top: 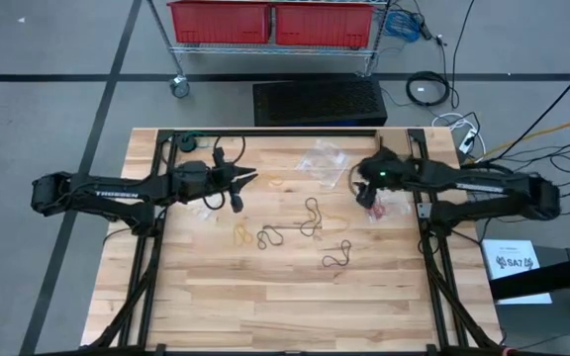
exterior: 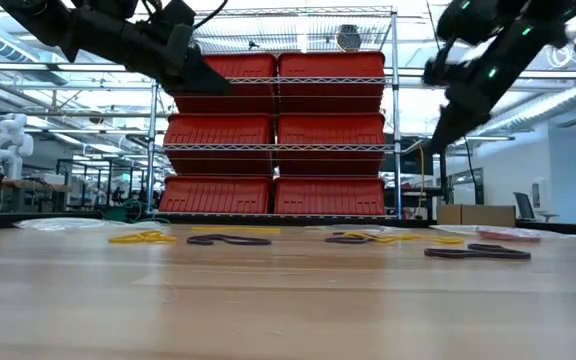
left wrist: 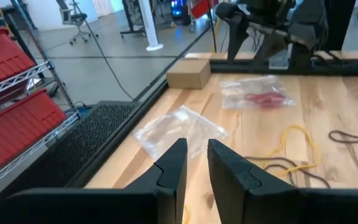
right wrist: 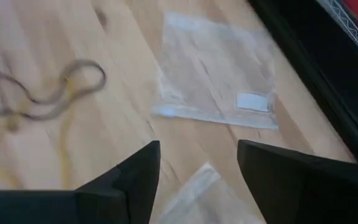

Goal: Sort rubber bands
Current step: Open the middle zip bag

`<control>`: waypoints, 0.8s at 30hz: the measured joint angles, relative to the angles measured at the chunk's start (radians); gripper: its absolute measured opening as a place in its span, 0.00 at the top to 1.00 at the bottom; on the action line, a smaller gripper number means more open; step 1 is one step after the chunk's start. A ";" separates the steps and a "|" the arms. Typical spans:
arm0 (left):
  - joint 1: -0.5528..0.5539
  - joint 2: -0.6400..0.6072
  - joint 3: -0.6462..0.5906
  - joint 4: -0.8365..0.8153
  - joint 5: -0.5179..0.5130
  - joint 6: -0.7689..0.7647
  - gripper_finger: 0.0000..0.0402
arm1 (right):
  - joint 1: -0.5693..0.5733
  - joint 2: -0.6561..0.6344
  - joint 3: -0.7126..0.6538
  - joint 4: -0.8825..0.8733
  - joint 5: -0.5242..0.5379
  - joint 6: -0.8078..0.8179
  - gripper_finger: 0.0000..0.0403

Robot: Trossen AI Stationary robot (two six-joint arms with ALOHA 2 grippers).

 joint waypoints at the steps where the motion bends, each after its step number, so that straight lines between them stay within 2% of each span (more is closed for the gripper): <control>1: 0.000 0.000 0.000 -0.002 -0.007 0.000 0.82 | 0.001 0.042 0.000 0.018 0.017 -0.025 0.48; 6: 0.000 0.000 0.000 -0.023 -0.014 0.024 0.82 | 0.002 0.230 0.000 0.126 0.095 -0.223 0.47; 11: 0.000 0.000 0.000 -0.037 -0.014 0.025 0.82 | 0.002 0.388 0.000 0.242 0.103 -0.502 0.48; 19: 0.000 0.000 0.000 -0.049 -0.014 0.031 0.82 | -0.002 0.549 0.000 0.432 0.105 -0.731 0.48; 24: 0.000 0.000 0.000 -0.061 -0.015 0.032 0.82 | -0.017 0.612 0.004 0.490 0.137 -0.830 0.55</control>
